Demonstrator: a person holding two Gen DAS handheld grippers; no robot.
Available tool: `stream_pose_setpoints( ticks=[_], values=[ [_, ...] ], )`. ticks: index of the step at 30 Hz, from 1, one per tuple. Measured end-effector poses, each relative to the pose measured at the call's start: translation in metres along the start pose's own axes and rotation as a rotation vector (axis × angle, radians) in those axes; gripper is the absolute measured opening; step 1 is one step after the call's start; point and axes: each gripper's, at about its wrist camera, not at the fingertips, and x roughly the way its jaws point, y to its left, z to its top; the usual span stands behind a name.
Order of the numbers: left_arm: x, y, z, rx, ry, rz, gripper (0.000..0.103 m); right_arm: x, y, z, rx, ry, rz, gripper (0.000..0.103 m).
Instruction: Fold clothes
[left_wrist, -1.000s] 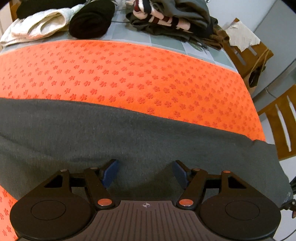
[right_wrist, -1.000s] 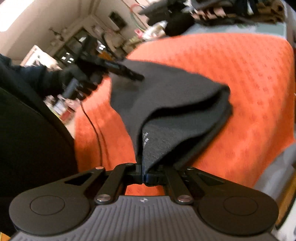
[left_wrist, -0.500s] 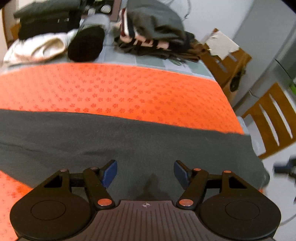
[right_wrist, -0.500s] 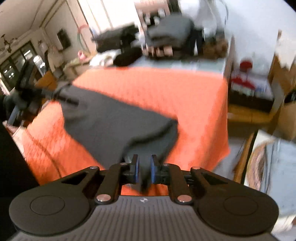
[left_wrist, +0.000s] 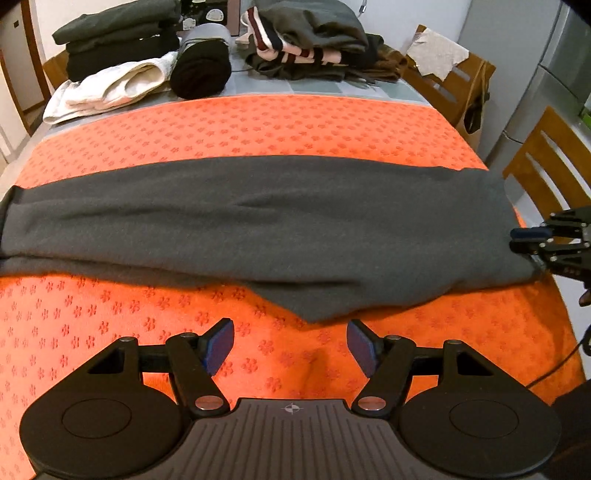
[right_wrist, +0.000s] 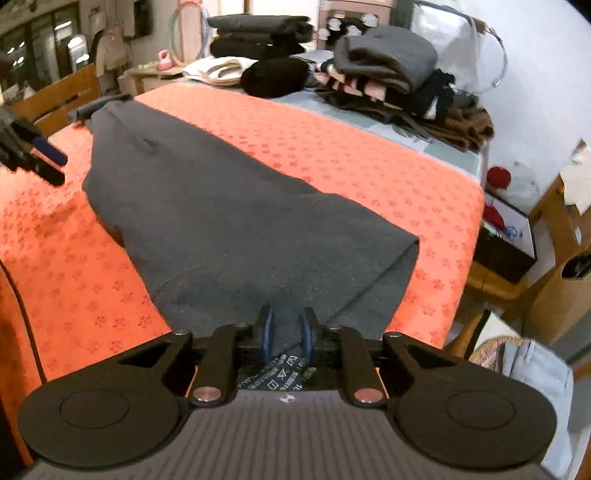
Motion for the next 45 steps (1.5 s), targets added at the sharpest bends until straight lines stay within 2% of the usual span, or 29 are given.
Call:
stream_pose_setpoints(
  ticks=[2, 6, 10, 14, 18, 21, 25, 27, 29, 30, 32, 33, 35, 36, 37, 40, 45],
  values=[
    [0.005, -0.003, 0.0, 0.023, -0.013, 0.0, 0.063, -0.009, -0.005, 0.002, 0.041, -0.013, -0.028, 0.017],
    [0.021, -0.013, 0.003, 0.075, -0.028, -0.02, 0.061, -0.032, -0.026, -0.006, 0.243, -0.059, -0.022, 0.024],
    [0.033, -0.028, 0.005, 0.159, -0.049, 0.014, 0.061, -0.043, -0.034, -0.025, 0.406, -0.07, 0.001, 0.043],
    [0.039, -0.04, 0.002, 0.237, -0.059, 0.057, 0.061, -0.04, -0.029, -0.042, 0.489, -0.046, -0.018, 0.055],
    [0.039, -0.049, -0.002, 0.282, -0.074, 0.08, 0.061, -0.035, -0.026, -0.054, 0.584, -0.037, -0.019, 0.055],
    [0.038, -0.058, -0.008, 0.358, -0.076, 0.084, 0.061, -0.038, -0.029, -0.064, 0.706, -0.042, -0.018, 0.055],
    [0.038, -0.071, -0.017, 0.461, -0.091, 0.104, 0.061, -0.045, -0.032, -0.084, 0.899, -0.064, 0.048, 0.055],
    [0.039, -0.073, -0.018, 0.474, -0.102, 0.114, 0.061, -0.042, -0.03, -0.087, 0.952, -0.067, 0.091, 0.055],
    [0.039, -0.074, -0.017, 0.485, -0.107, 0.114, 0.057, -0.037, -0.026, -0.089, 0.997, -0.066, 0.128, 0.055],
    [0.04, -0.074, -0.018, 0.499, -0.112, 0.121, 0.05, -0.035, -0.025, -0.089, 1.019, -0.076, 0.135, 0.055],
    [0.039, -0.074, -0.017, 0.516, -0.115, 0.11, 0.038, -0.028, -0.023, -0.089, 1.075, -0.102, 0.153, 0.053],
    [0.039, -0.073, -0.015, 0.506, -0.114, 0.1, 0.027, -0.024, -0.023, -0.09, 1.103, -0.115, 0.16, 0.05],
    [0.039, -0.071, -0.013, 0.487, -0.118, 0.088, 0.014, -0.017, -0.022, -0.089, 1.162, -0.137, 0.148, 0.033],
    [0.037, -0.07, -0.011, 0.482, -0.128, 0.084, 0.009, -0.013, -0.023, -0.09, 1.194, -0.145, 0.136, 0.02],
    [0.034, -0.069, -0.009, 0.478, -0.14, 0.082, 0.008, -0.012, -0.024, -0.091, 1.228, -0.163, 0.134, 0.009],
    [0.025, -0.069, -0.002, 0.467, -0.168, 0.068, 0.007, -0.019, -0.025, -0.086, 1.267, -0.23, 0.121, 0.008],
    [-0.006, -0.072, 0.016, 0.452, -0.202, -0.008, 0.007, -0.057, -0.032, -0.056, 1.164, -0.34, 0.064, 0.007]
  ],
)
